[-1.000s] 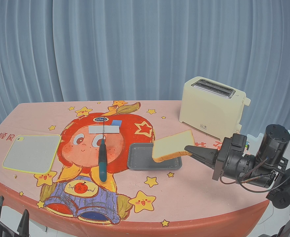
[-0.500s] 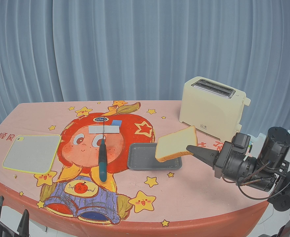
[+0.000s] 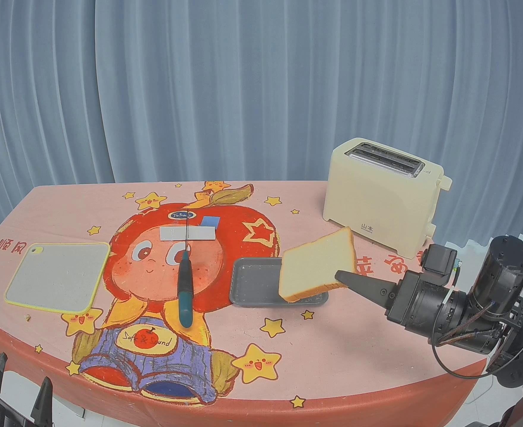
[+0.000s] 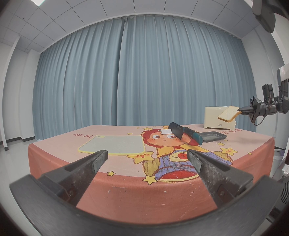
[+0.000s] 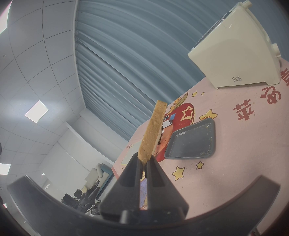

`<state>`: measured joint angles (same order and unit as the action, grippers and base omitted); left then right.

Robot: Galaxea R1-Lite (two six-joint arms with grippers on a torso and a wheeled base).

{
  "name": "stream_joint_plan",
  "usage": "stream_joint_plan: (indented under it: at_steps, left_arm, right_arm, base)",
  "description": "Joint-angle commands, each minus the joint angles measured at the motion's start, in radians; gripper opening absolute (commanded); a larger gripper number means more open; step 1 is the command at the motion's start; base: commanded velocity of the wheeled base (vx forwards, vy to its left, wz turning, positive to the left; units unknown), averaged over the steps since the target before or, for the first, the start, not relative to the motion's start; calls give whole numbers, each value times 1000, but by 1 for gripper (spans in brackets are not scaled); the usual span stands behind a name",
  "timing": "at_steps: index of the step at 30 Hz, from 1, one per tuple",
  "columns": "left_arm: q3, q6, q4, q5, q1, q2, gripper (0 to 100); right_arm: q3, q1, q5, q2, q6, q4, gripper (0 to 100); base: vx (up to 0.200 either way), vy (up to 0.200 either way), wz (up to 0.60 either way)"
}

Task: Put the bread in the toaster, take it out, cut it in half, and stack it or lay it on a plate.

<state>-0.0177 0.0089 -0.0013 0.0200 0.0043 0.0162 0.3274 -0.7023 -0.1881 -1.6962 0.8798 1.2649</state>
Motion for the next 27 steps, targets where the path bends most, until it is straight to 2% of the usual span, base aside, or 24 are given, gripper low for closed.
stream_joint_plan:
  at_steps: [1,27]
  left_arm:
    - [18,0,0,0,0,-15,100]
    - [18,0,0,0,0,-15,100]
  right_arm:
    - [-1,-2,-1,12,-1,1,0]
    - [-1,-14,-1,39,-1,-1,0]
  base:
    - [0,0,0]
    - [0,0,0]
